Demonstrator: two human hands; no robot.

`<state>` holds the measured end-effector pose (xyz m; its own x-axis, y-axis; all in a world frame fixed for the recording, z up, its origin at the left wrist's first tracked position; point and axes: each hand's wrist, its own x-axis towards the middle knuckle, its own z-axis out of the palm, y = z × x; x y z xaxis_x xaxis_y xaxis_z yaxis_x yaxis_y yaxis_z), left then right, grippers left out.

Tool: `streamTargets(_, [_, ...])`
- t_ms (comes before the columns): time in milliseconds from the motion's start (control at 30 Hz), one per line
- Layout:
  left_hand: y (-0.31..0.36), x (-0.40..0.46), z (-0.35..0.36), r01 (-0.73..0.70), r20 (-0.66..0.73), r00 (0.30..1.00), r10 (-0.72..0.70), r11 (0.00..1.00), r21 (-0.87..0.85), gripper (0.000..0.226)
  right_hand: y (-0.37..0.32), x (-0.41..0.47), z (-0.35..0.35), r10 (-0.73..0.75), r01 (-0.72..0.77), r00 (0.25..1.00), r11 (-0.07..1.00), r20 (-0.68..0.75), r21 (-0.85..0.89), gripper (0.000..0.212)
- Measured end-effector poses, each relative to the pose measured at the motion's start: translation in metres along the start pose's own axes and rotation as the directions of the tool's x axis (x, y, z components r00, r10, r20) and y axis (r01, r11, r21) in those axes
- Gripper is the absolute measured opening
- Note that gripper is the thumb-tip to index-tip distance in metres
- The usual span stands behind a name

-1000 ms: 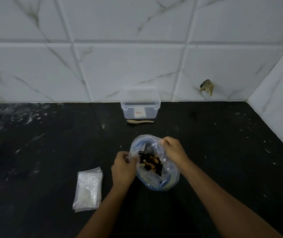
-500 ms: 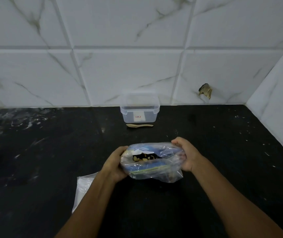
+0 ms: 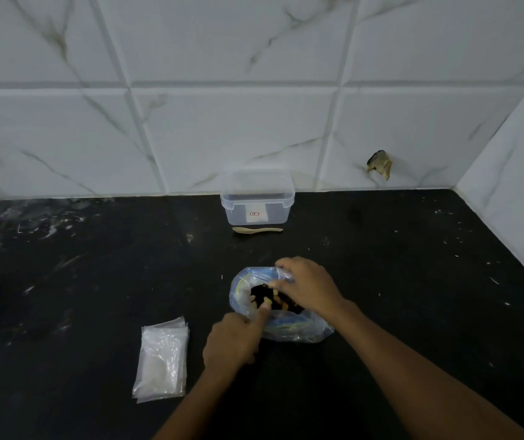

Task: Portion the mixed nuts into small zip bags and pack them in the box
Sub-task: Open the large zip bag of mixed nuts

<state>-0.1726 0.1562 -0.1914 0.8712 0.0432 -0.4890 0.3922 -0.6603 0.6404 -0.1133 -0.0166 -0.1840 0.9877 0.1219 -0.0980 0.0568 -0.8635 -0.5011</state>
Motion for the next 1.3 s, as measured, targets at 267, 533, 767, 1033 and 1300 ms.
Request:
streamTargets(267, [0.006, 0.007, 0.016, 0.118, 0.038, 0.993, -0.112, 0.956, -0.269, 0.051, -0.004, 0.01, 0.006, 0.298, -0.259, 0.951, 0.911, -0.081, 0.321, 0.018])
streamTargets(533, [0.011, 0.028, 0.01, 0.164, 0.018, 0.979, -0.201, 0.74, -0.652, 0.009, 0.014, -0.003, 0.01, 0.683, -0.392, 0.728, 0.354, 0.052, 0.849, 0.02])
streamTargets(767, [0.014, 0.041, -0.014, 0.423, 0.394, 0.903, -0.169, 0.192, -0.886, 0.021, 0.039, -0.014, 0.016, 0.806, -0.363, 0.571, 0.078, 0.156, 0.928, 0.023])
streamTargets(1033, [0.007, 0.042, -0.009, 0.078, -0.037, 0.993, -0.114, 0.853, -0.516, 0.02, 0.043, -0.022, 0.012, 0.698, -0.493, 0.701, 0.625, -0.149, 0.606, 0.017])
streamTargets(1300, [0.001, 0.005, 0.004, -0.052, -0.066, 0.996, 0.066, 0.98, 0.19, 0.073, 0.024, 0.022, 0.0, 0.16, -0.16, 0.987, 0.986, 0.009, 0.044, 0.049])
